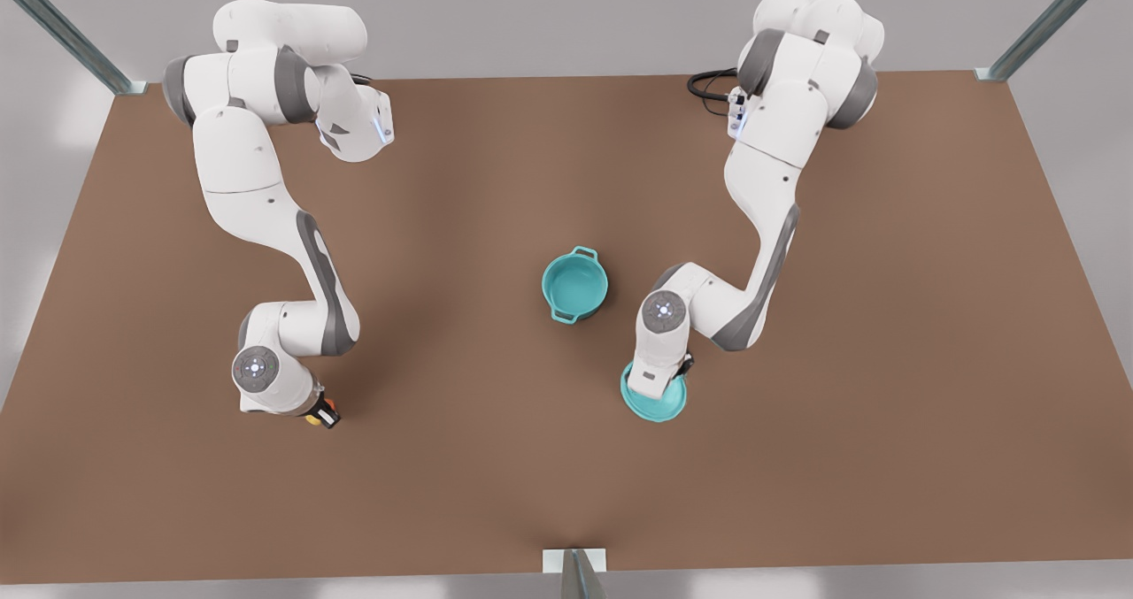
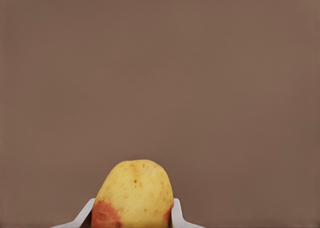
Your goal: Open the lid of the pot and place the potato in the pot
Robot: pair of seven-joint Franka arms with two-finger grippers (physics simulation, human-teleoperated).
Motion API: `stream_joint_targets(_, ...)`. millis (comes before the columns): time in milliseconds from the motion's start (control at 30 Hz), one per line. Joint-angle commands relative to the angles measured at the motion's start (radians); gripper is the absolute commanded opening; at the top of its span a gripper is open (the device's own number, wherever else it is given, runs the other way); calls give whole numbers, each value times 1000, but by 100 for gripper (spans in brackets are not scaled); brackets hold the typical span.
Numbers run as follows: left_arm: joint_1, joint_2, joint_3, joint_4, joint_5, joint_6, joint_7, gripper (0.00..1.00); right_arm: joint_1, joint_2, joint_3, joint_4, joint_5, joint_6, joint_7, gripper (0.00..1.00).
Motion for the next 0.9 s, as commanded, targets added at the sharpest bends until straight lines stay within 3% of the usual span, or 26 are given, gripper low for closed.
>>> stream_joint_targets(0, 0, -1, 0, 3, 4, 34, 109, 100, 0, -1, 0, 0, 1, -2, 17, 62)
stream_joint_targets(133, 1, -42, 18, 1, 4, -27, 234, 100, 2, -17, 0, 0, 2, -14, 20, 59)
stream_joint_targets(167, 17, -111, 32, 1, -8, -183, 447, 100, 2, -17, 0, 0, 4, -14, 24, 59)
stream_joint_targets(233, 198, -255, 20, 38, -258, -505, 920, 100, 2, -18, 0, 0, 4, -14, 25, 59)
stream_joint_targets(300, 329, -474, 20, 4, -343, -733, 1083, 100, 3, -33, 3, 0, 4, -28, 32, 59)
stream_joint_targets(333, 370, -763, 23, -285, -382, -617, 1071, 100, 9, -50, 6, 0, 4, -51, 41, 59)
stream_joint_targets(367, 380, -824, 24, -323, -381, -636, 1071, 100, 25, -72, 8, -4, 4, -69, 67, 59)
stream_joint_targets(500, 360, -771, -41, -189, -278, -682, 930, 100, 75, -127, 8, -29, 24, -103, 127, 59)
stream_joint_targets(867, 388, -746, -8, -158, -284, -685, 928, 100, 425, -279, 12, -83, 144, -241, 494, 57)
